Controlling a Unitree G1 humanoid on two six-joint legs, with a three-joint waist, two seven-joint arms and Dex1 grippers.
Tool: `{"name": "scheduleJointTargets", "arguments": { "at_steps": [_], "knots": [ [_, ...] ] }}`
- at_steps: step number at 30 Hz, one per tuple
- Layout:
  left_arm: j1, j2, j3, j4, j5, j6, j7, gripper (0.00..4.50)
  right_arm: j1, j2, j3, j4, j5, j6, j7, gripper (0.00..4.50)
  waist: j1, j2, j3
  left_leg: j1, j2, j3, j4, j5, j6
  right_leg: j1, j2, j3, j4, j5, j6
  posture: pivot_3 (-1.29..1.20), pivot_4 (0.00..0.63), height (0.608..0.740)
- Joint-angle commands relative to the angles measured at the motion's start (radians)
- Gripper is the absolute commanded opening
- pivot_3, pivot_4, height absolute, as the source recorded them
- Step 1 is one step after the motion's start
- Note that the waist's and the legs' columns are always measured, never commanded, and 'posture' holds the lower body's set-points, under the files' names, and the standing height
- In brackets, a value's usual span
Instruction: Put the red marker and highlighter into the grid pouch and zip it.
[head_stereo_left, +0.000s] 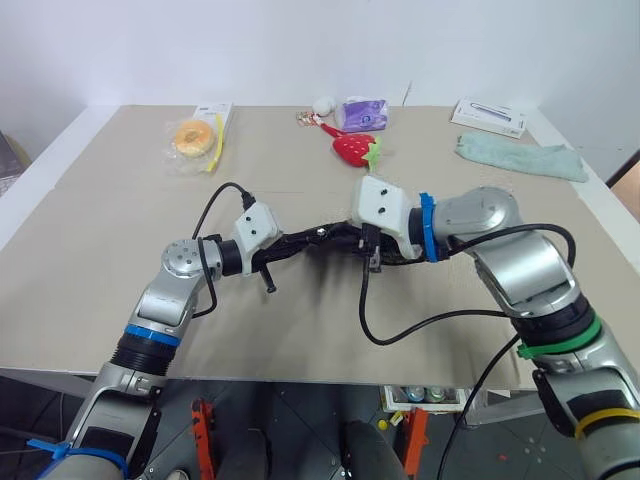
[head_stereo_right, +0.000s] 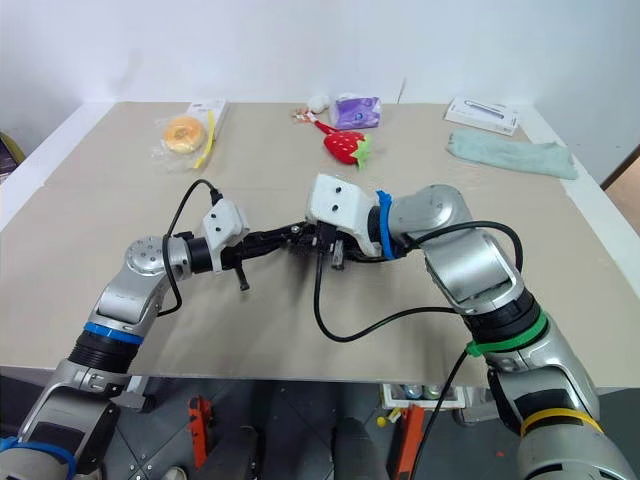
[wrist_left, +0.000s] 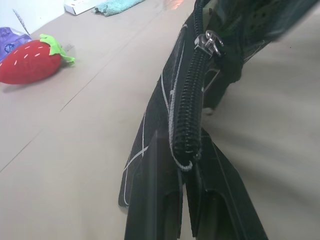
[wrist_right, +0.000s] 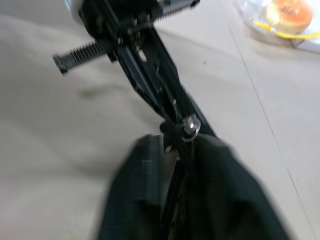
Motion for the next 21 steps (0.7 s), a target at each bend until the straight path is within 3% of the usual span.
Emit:
{"name": "scheduleJointTargets", "arguments": {
  "at_steps": [1,7,12,21],
  "knots": [
    [-0.012,0.007,0.023,-0.038,-0.017,-0.001,0.006,0.0,-0.019,-0.001,-0.011,-0.006,-0.011,-0.022,0.003,0.06,0.0,0.0,0.0,0.0,0.0,0.0,0.0,0.0,0.0,0.0,0.0,0.0,0.0,0.0,0.0,0.0,0.15,0.74],
    [-0.012,0.007,0.024,-0.037,-0.018,-0.001,0.008,0.0,-0.01,-0.017,-0.016,-0.001,-0.025,-0.032,0.015,0.06,0.0,0.0,0.0,0.0,0.0,0.0,0.0,0.0,0.0,0.0,0.0,0.0,0.0,0.0,0.0,0.0,0.15,0.74],
    [-0.013,0.007,0.024,-0.037,-0.018,-0.001,0.008,0.0,-0.007,-0.059,-0.096,0.005,0.007,-0.025,0.032,0.06,0.0,0.0,0.0,0.0,0.0,0.0,0.0,0.0,0.0,0.0,0.0,0.0,0.0,0.0,0.0,0.0,0.15,0.74],
    [-0.006,0.012,0.024,-0.043,-0.02,0.003,0.008,0.0,0.112,-0.299,-0.258,0.115,-0.013,-0.059,0.031,0.06,0.002,0.0,0.0,0.0,-0.001,0.0,0.0,0.0,0.0,0.001,-0.001,0.0,-0.001,0.0,0.0,0.0,0.15,0.74]
  ]
}}
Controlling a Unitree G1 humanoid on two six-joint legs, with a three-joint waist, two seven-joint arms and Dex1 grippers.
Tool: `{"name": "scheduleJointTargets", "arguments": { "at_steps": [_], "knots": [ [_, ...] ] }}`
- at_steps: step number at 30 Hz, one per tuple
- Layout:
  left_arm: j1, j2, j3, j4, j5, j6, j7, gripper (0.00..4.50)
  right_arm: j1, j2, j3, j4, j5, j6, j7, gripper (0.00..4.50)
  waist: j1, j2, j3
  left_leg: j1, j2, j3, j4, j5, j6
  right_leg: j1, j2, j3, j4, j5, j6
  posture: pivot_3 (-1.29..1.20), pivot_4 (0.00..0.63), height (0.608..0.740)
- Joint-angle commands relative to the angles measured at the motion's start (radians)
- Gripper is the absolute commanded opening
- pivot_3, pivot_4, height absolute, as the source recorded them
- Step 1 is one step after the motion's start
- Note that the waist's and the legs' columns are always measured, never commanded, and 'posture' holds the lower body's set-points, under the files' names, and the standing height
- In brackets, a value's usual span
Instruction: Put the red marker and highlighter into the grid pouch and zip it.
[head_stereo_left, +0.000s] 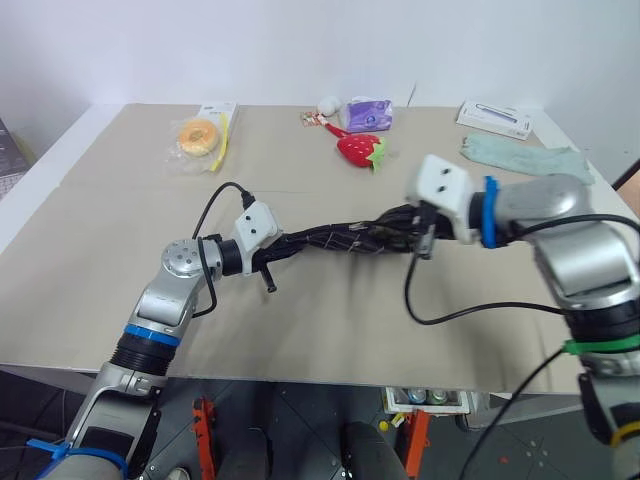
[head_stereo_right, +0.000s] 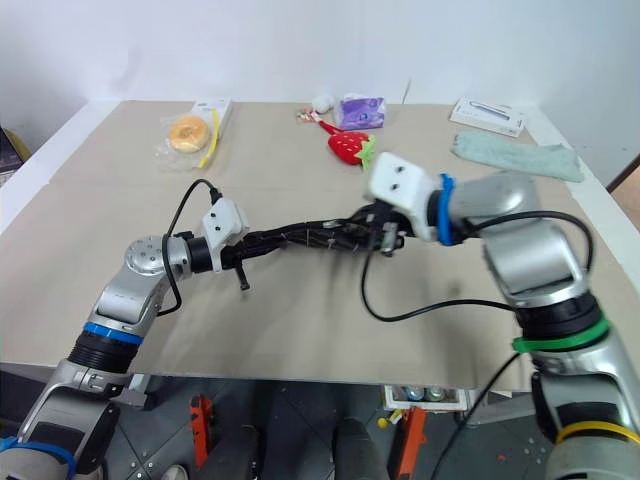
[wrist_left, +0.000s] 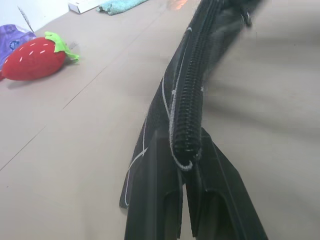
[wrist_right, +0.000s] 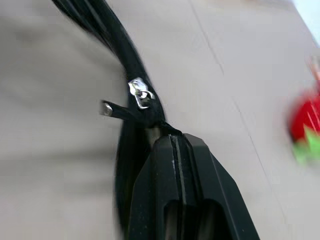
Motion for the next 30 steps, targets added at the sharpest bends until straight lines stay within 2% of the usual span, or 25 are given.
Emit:
{"name": "scheduleJointTargets", "arguments": {
  "at_steps": [1,6,13,14,15,16,17,19,20,22,23,25,30],
  "knots": [
    [-0.007,0.01,0.024,-0.032,-0.012,-0.006,0.005,0.0,0.03,-0.075,-0.081,0.04,-0.029,-0.03,-0.02,0.06,-0.003,0.0,0.0,0.0,0.0,0.0,0.0,0.0,0.0,0.0,0.0,0.0,0.0,0.0,0.0,0.0,0.15,0.74],
    [-0.012,0.008,0.023,-0.021,-0.012,-0.011,0.003,0.0,0.089,-0.129,-0.128,0.074,-0.03,-0.05,-0.036,0.06,-0.005,0.0,0.0,0.0,0.001,0.0,0.0,0.0,0.0,0.0,0.001,0.0,0.0,0.0,0.0,0.0,0.15,0.74],
    [-0.019,0.009,0.016,-0.013,-0.01,-0.005,-0.004,0.0,0.072,-0.078,-0.174,0.032,0.038,-0.021,-0.048,0.06,-0.004,0.0,0.0,0.001,0.0,0.001,0.0,0.0,0.0,0.0,0.0,0.001,0.0,0.0,0.0,0.0,0.15,0.74],
    [-0.019,0.01,0.016,-0.013,-0.01,-0.004,-0.005,0.0,0.065,-0.069,-0.19,0.029,0.061,0.0,-0.047,0.69,-0.004,0.0,0.0,0.001,0.0,0.001,0.0,0.0,0.0,0.0,0.0,0.001,0.0,0.0,0.0,0.0,0.15,0.74],
    [-0.02,0.01,0.018,-0.014,-0.016,0.008,-0.008,0.0,0.054,-0.057,-0.216,0.034,0.088,0.023,-0.051,0.97,-0.003,0.0,0.0,0.001,0.0,0.001,0.0,0.0,0.0,0.0,0.0,0.001,0.0,0.0,0.0,0.0,0.15,0.74],
    [-0.022,0.009,0.022,-0.013,-0.021,0.019,-0.006,0.36,0.048,-0.052,-0.237,0.043,0.108,0.033,-0.053,1.42,-0.003,0.0,0.0,0.001,0.0,0.001,0.0,0.0,0.0,0.0,0.0,0.001,0.0,0.0,0.0,0.0,0.15,0.74],
    [-0.024,0.01,0.024,-0.013,-0.024,0.026,-0.006,0.84,0.045,-0.05,-0.255,0.052,0.122,0.038,-0.055,2.08,-0.002,0.0,0.0,0.001,0.0,0.001,0.0,0.0,0.0,0.0,0.0,0.001,0.0,0.0,0.0,0.0,0.15,0.74],
    [-0.02,0.021,0.019,-0.022,-0.03,0.041,-0.027,1.45,0.047,-0.045,-0.287,0.07,0.153,0.047,-0.056,2.81,-0.002,0.0,0.0,0.0,0.0,0.001,0.0,0.0,0.0,0.0,0.0,0.001,0.0,0.0,0.001,0.0,0.15,0.74],
    [-0.015,0.026,0.018,-0.032,-0.038,0.049,-0.04,2.05,0.048,-0.038,-0.303,0.081,0.171,0.055,-0.059,3.41,-0.002,0.0,0.0,0.0,0.0,0.001,0.0,0.0,0.0,0.0,0.0,0.001,0.0,0.0,0.001,0.0,0.15,0.74],
    [-0.007,0.028,0.029,-0.066,-0.087,0.1,-0.07,3.01,0.054,-0.021,-0.33,0.116,0.201,0.064,-0.063,4.34,-0.002,0.0,0.0,0.0,0.0,0.001,0.0,0.0,0.0,0.0,0.0,0.001,0.0,0.0,0.001,0.0,0.15,0.74],
    [-0.004,0.03,0.037,-0.088,-0.121,0.14,-0.084,3.65,0.062,-0.015,-0.337,0.144,0.203,0.058,-0.069,4.5,-0.002,0.0,0.0,0.0,0.0,0.001,0.0,0.0,0.0,0.0,0.0,0.001,0.0,0.0,0.001,0.0,0.15,0.74],
    [-0.003,0.044,0.055,-0.129,-0.185,0.224,-0.107,4.43,0.085,-0.017,-0.328,0.214,0.174,0.029,-0.088,4.5,-0.003,0.0,0.0,0.0,0.0,0.001,0.0,0.0,0.0,0.001,0.0,0.001,0.0,0.0,0.001,0.0,0.15,0.74],
    [0.001,0.107,0.155,-0.208,-0.363,0.453,-0.115,4.43,0.133,-0.022,-0.322,0.301,0.145,-0.007,-0.117,4.5,-0.008,0.001,0.0,0.0,0.001,0.001,0.0,0.0,0.0,0.0,0.001,0.001,0.0,0.0,0.001,0.0,0.15,0.74]
  ]
}}
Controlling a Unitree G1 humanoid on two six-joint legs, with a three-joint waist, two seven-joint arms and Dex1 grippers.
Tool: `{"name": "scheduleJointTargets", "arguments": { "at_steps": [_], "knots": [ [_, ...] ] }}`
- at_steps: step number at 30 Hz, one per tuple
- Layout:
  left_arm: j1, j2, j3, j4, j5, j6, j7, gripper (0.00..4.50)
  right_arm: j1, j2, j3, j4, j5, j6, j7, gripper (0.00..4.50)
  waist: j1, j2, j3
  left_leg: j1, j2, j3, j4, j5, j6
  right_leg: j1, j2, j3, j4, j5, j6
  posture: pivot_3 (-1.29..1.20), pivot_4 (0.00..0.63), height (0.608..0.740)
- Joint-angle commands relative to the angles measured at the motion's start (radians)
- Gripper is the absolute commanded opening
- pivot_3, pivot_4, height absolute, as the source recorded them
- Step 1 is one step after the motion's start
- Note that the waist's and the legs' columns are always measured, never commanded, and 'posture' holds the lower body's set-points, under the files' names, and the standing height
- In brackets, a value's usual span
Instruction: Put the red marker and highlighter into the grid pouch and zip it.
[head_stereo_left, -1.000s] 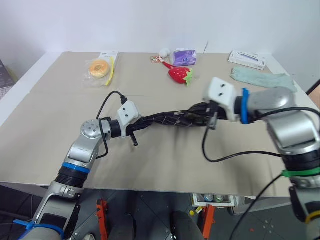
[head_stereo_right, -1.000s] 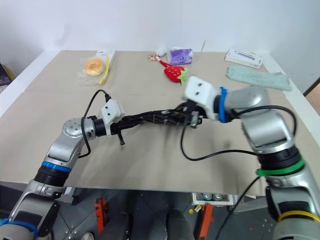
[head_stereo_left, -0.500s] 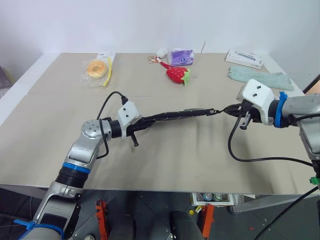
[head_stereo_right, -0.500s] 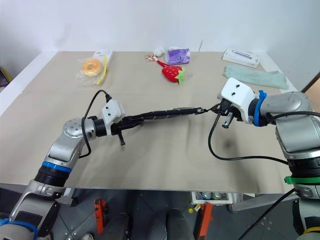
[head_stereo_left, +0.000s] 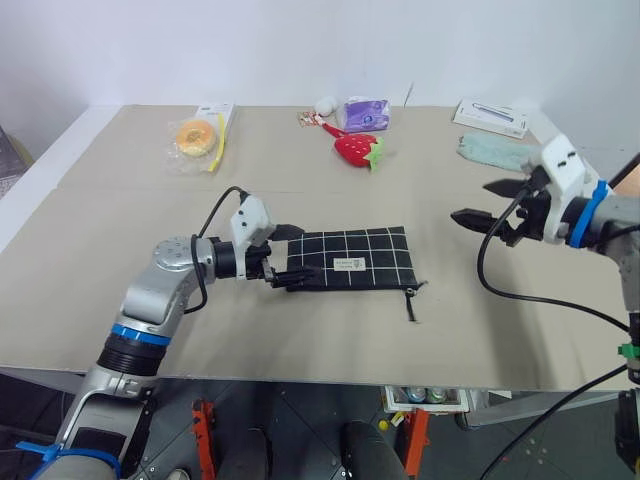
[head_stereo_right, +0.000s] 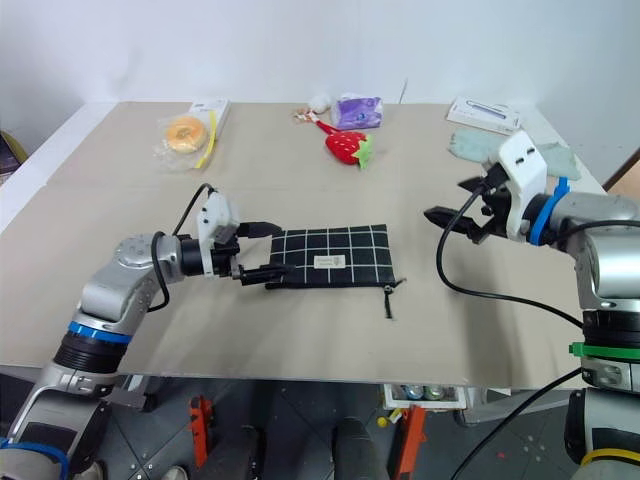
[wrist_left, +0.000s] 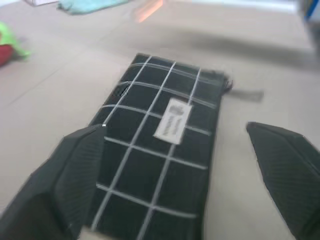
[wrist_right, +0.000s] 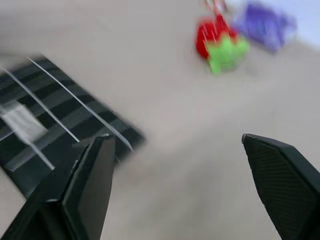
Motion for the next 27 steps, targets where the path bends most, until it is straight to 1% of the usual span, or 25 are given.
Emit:
{"name": "scheduleJointTargets", "arguments": {
  "at_steps": [1,2,7,10,14,19,27],
  "knots": [
    [-0.004,0.036,0.094,-0.059,-0.084,0.085,0.017,4.43,0.004,-0.014,-0.022,0.012,-0.014,-0.031,-0.017,4.5,-0.002,0.001,0.0,0.0,0.0,0.0,0.0,0.0,0.0,0.0,0.0,0.0,0.0,0.0,0.0,0.0,0.15,0.74],
    [-0.003,0.047,0.114,-0.056,-0.089,0.095,0.032,4.43,0.01,-0.017,-0.019,0.019,-0.019,-0.036,-0.021,4.5,-0.003,0.001,0.0,0.0,0.0,0.0,0.0,0.0,0.0,0.0,0.0,0.0,0.0,0.0,0.0,0.0,0.15,0.74],
    [0.013,0.148,0.236,0.076,0.023,0.007,0.188,4.43,0.047,-0.03,-0.028,0.007,-0.014,-0.04,-0.004,4.5,-0.004,0.001,0.0,0.001,0.0,0.0,0.0,0.0,0.0,0.0,0.0,0.0,0.0,0.0,0.0,0.0,0.15,0.74],
    [0.073,0.234,0.283,0.137,0.057,-0.039,0.183,4.43,0.082,-0.037,-0.017,0.017,-0.023,-0.063,0.016,4.5,-0.005,0.001,0.0,0.001,0.0,0.0,0.0,0.0,0.0,0.0,0.001,0.0,0.0,0.0,0.0,0.0,0.15,0.74],
    [0.166,0.306,0.334,0.156,0.059,-0.066,0.152,4.43,0.103,-0.022,-0.017,0.027,-0.009,-0.077,0.038,4.5,0.0,0.001,0.0,0.001,0.0,0.001,-0.001,0.0,0.0,0.0,0.0,0.001,0.0,-0.001,0.0,0.0,0.15,0.74],
    [0.26,0.347,0.352,0.111,0.057,-0.074,0.121,4.43,0.099,-0.007,-0.001,0.067,-0.017,-0.1,0.051,4.5,0.003,0.0,0.001,0.001,0.0,0.001,-0.001,0.0,0.0,0.0,0.0,0.0,0.0,-0.001,0.0,0.0,0.15,0.74],
    [0.278,0.36,0.345,0.071,0.04,-0.042,0.11,4.43,0.097,0.007,-0.003,0.074,-0.002,-0.107,0.072,4.5,0.003,0.0,0.001,0.001,0.0,0.001,0.0,0.0,-0.001,0.0,0.0,0.0,0.0,0.0,-0.001,0.0,0.15,0.74]
  ]
}}
